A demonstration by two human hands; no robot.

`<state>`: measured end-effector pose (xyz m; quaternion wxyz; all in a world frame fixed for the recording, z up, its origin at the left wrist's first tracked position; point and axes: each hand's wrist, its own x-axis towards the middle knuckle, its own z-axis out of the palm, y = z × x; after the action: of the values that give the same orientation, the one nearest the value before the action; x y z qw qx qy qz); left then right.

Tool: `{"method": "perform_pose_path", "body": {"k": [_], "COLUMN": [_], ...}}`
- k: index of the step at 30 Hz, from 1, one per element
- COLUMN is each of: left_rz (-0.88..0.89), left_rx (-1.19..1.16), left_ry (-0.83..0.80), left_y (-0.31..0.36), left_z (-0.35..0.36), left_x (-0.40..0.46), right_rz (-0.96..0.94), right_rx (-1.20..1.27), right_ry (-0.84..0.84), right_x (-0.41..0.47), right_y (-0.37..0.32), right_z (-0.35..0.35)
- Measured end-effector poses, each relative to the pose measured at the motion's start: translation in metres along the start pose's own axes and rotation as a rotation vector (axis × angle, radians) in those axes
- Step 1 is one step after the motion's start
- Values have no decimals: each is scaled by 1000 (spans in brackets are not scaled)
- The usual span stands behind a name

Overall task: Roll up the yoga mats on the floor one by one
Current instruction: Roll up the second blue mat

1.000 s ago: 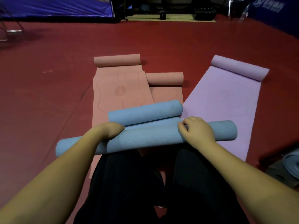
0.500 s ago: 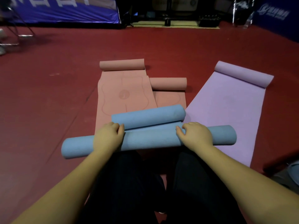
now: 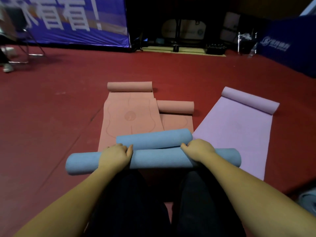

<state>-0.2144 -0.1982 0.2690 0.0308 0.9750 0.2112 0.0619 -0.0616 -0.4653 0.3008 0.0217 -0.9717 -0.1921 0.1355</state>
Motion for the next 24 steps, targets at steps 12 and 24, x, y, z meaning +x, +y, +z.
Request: {"method": "perform_pose_path", "body": {"k": [12, 24], "left_rz": [-57, -102], "left_rx": [-11, -160], "left_ry": [-433, -504], "left_y": [4, -6], "left_z": [-28, -22], "left_x": [-8, 14], "right_rz": [22, -119], "right_rx": [94, 53], "right_ry": [-348, 278], "right_x": [-10, -5], "right_y": [2, 3], "right_z": [-20, 3]}}
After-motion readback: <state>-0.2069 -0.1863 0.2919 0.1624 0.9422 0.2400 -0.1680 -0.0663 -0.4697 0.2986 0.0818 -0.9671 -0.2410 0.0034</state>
